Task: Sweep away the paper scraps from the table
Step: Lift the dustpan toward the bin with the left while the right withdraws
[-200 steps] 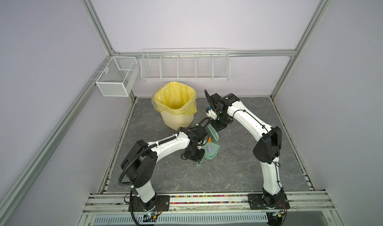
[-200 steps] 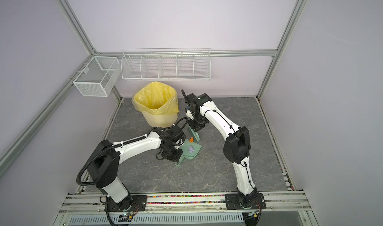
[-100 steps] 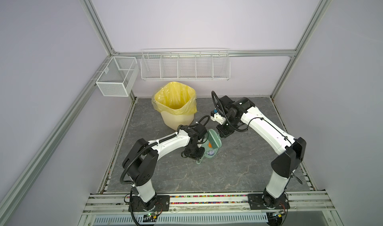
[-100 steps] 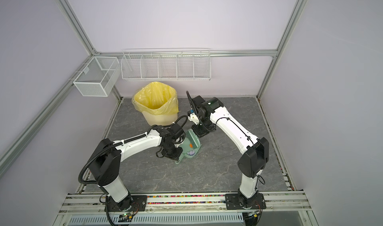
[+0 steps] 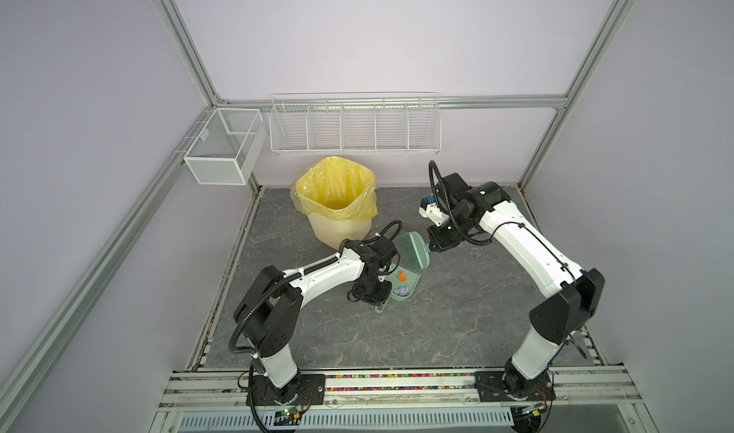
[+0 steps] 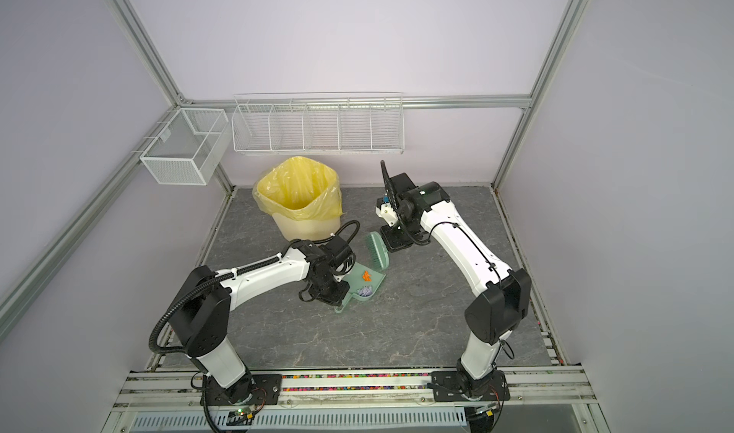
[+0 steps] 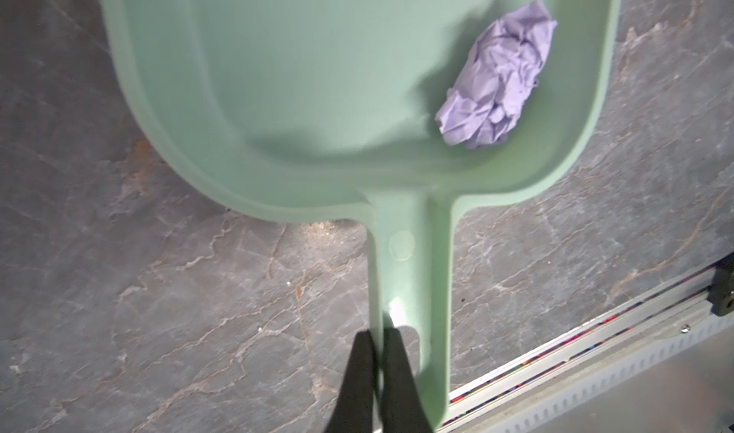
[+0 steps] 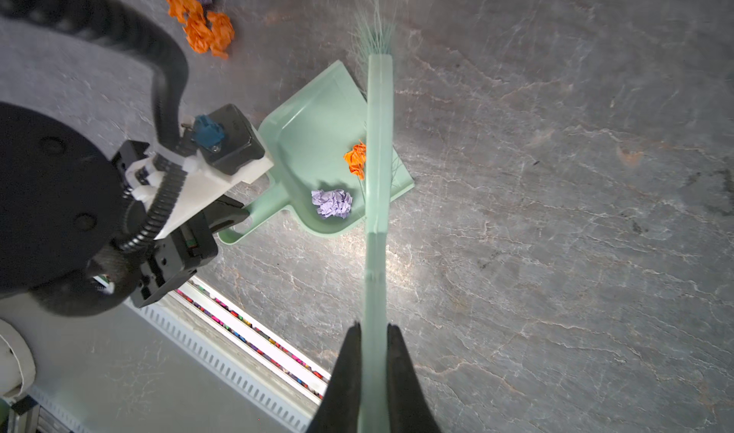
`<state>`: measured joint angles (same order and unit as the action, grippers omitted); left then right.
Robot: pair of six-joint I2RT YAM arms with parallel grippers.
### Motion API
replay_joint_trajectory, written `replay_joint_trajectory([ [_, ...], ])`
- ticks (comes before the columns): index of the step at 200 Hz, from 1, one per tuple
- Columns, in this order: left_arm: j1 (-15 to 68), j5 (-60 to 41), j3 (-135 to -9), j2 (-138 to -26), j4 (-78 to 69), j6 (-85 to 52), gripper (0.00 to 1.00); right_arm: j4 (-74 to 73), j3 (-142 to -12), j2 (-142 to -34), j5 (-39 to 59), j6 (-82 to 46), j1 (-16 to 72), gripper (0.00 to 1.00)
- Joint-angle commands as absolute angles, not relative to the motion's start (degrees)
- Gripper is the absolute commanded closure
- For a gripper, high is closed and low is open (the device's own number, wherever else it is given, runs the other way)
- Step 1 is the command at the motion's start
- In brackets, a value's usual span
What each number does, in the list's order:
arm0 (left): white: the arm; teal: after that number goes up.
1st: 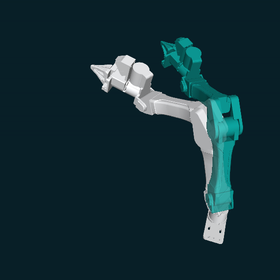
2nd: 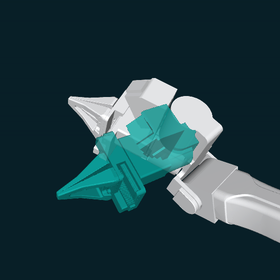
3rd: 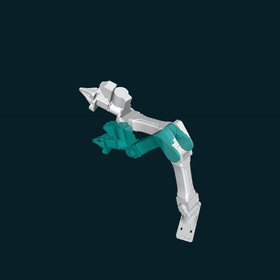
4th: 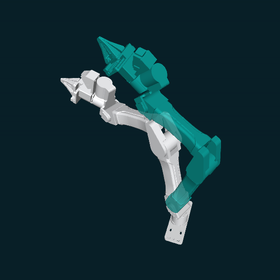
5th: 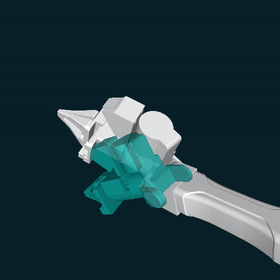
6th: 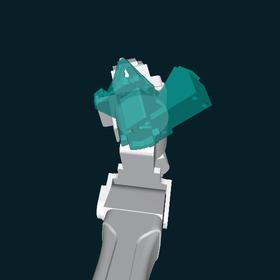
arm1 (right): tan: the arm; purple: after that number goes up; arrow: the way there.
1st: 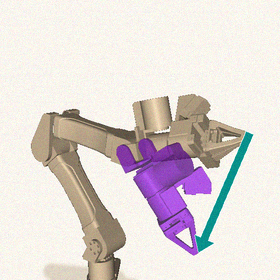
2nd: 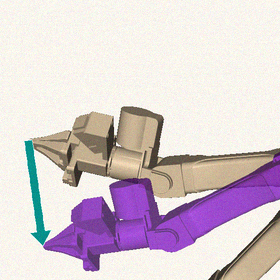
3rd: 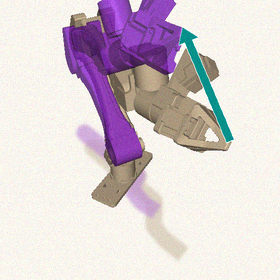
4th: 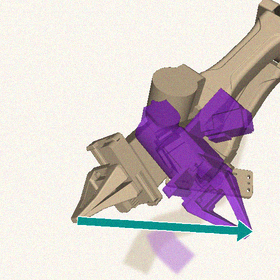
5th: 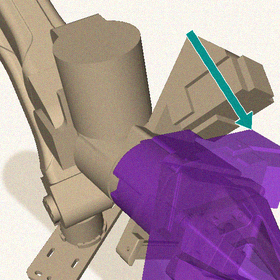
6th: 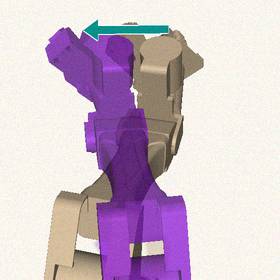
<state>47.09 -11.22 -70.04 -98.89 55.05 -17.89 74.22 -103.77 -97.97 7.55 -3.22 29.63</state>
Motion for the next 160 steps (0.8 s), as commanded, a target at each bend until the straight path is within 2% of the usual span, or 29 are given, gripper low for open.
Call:
replay_joint_trajectory([
  [1, 46.98, -9.33, -73.05, -97.71, 55.5, -17.67, 1.0, 71.92, -101.1, -93.61, 8.39, -4.76, 28.22, 0.93],
  [96, 47.0, -5.51, -79.59, -97.56, 58.66, -18.37, 1.0, 65.58, -92.85, -88.85, 9.62, -7.43, 21.3, 0.93],
  [160, 47.0, -4.06, -88.57, -96.04, 64.45, -18.37, 1.0, 62.25, -90.37, -86.88, 10.26, -9.65, 17.89, 0.93],
])
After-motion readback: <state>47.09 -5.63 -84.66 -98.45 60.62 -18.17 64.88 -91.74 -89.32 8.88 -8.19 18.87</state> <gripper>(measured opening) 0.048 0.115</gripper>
